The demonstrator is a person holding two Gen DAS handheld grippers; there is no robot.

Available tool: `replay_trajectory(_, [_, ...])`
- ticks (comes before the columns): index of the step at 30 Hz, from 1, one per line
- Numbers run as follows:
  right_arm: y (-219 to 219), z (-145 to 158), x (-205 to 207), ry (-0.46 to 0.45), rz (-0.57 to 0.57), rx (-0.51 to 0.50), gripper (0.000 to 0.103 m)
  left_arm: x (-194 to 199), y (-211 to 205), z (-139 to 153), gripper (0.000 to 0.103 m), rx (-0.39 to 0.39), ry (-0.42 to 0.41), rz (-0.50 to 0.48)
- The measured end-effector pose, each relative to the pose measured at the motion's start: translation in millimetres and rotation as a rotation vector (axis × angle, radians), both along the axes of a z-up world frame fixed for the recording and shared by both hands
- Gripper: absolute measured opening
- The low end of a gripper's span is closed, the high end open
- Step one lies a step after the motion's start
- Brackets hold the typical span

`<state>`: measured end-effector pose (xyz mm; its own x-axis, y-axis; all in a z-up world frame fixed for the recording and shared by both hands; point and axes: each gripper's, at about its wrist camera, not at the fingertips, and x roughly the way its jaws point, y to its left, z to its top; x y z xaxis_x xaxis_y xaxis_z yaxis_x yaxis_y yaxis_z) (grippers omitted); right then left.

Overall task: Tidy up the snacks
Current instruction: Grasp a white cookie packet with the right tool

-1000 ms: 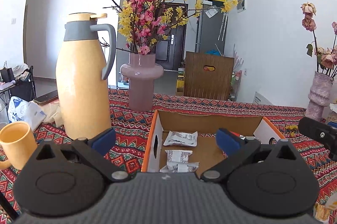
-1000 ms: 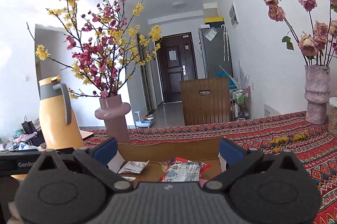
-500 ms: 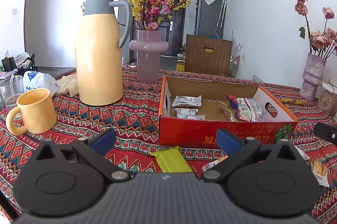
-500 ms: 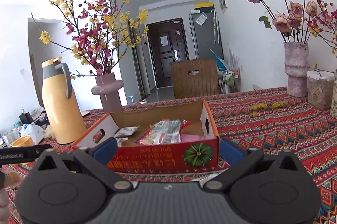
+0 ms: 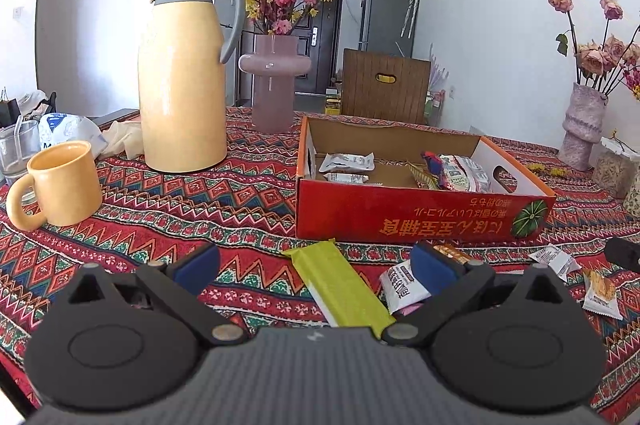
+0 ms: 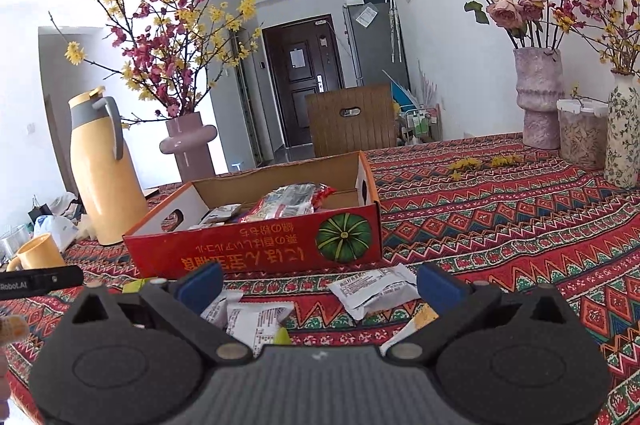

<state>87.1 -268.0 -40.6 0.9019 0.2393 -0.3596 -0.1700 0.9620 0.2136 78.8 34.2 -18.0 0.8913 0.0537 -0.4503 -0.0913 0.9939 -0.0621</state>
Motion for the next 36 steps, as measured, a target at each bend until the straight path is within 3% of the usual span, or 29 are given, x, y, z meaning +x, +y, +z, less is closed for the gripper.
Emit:
replay_trajectory(7, [-3.0,2.2,-7.6,-0.044,-0.009,0.012,0.103,-0.4,0.7,0.4,0.103,-0.008,-0.003,0.009])
replay_trajectory(18, [-21.6,-4.6,-9.0,0.001,-0.047,-0.036,0.103,1.5,-2.8,-5.0,0.103,-0.019,0.013,-0.001])
replay_trajectory(28, [-41.3,-31.9,7.0,0.128,-0.117,-0.105,0.103,6.7,-13.5,-8.2,0.103,-0.001,0.037,-0.002])
replay_trajectory(36, [-31.7,-38.6,42.9,0.216,-0.142,-0.140,0.103,10.7,-15.7,-8.8,0.103,0.010,0.061,0.026])
